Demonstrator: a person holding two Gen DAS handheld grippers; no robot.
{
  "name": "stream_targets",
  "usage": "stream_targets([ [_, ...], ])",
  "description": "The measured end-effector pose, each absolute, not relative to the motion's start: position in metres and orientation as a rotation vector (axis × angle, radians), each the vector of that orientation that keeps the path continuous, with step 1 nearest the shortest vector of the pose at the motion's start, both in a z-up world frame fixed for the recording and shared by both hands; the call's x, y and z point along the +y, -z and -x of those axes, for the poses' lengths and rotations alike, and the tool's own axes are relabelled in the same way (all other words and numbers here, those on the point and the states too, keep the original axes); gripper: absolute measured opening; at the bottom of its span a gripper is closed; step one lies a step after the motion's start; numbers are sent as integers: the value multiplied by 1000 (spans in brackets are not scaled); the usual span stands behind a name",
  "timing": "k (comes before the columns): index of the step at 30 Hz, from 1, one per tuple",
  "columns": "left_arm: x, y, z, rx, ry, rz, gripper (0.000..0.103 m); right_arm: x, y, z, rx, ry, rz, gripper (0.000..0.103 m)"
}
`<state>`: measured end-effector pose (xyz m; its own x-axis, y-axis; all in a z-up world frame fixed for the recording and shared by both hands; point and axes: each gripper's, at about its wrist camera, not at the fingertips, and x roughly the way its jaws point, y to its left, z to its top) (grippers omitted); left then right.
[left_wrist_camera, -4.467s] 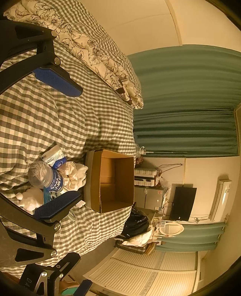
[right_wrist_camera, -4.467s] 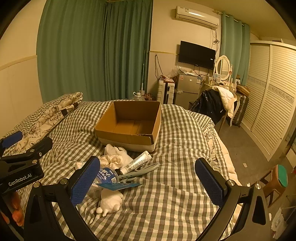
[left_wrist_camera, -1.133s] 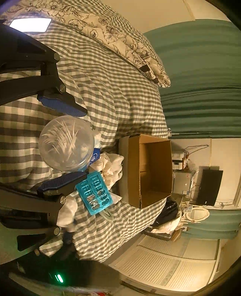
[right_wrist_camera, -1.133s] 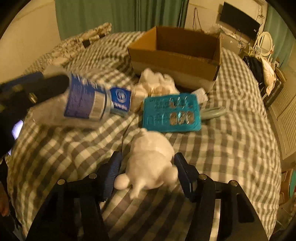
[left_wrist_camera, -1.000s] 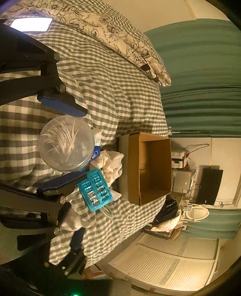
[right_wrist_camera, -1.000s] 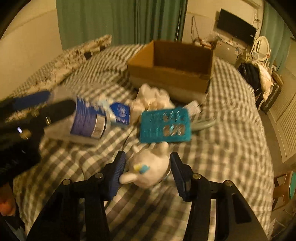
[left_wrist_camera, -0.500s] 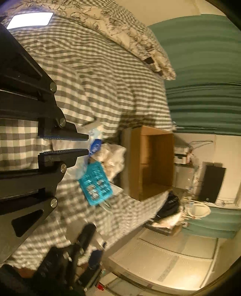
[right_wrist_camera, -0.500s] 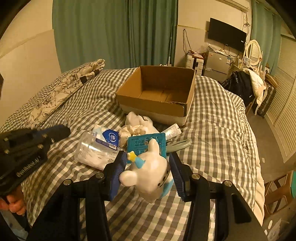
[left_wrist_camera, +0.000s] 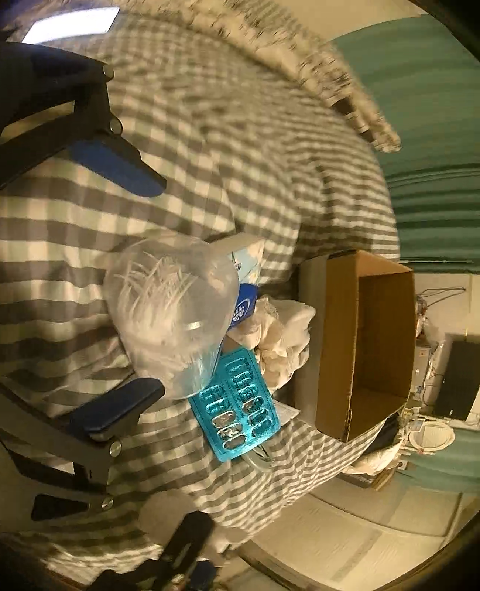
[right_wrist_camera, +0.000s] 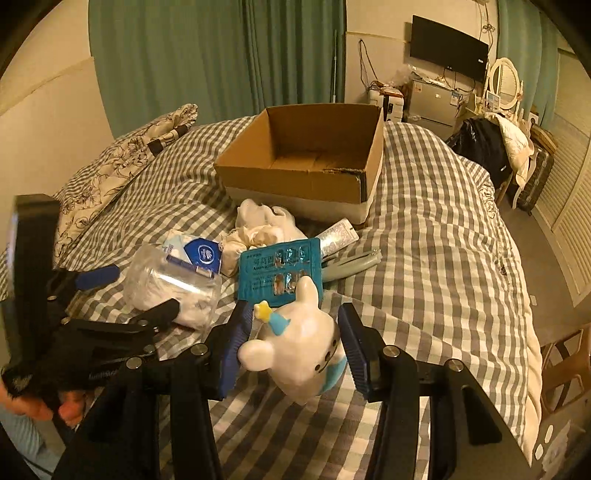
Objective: Organize objects
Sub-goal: 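Carry the container and plush figure into the cardboard box and open both tools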
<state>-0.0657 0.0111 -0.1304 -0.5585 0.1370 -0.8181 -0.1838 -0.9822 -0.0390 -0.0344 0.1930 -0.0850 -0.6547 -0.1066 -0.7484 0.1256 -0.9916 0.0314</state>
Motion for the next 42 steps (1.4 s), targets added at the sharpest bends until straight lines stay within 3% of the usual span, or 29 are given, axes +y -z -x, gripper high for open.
stream_targets([
  [6, 26, 137, 85, 78, -2544, 1388, 102, 194, 90, 39, 15, 2729, -1243, 48],
  [8, 31, 136, 85, 92, -2527, 1373, 91, 194, 91, 39, 16, 2728, -1243, 48],
  [14, 33, 122, 70, 100, -2533, 1314, 81, 196, 84, 34, 24, 2745, -1232, 48],
  [20, 23, 81, 62, 41, -2590, 1227, 77, 194, 56, 26, 40, 2773, -1148, 48],
  [33, 35, -14, 123, 142, -2697, 997, 75, 190, -45, 73, 161, 2877, -874, 48],
  [42, 52, -10, 225, 171, -2738, 986, 74, 194, -61, 175, 112, 2878, -827, 48],
])
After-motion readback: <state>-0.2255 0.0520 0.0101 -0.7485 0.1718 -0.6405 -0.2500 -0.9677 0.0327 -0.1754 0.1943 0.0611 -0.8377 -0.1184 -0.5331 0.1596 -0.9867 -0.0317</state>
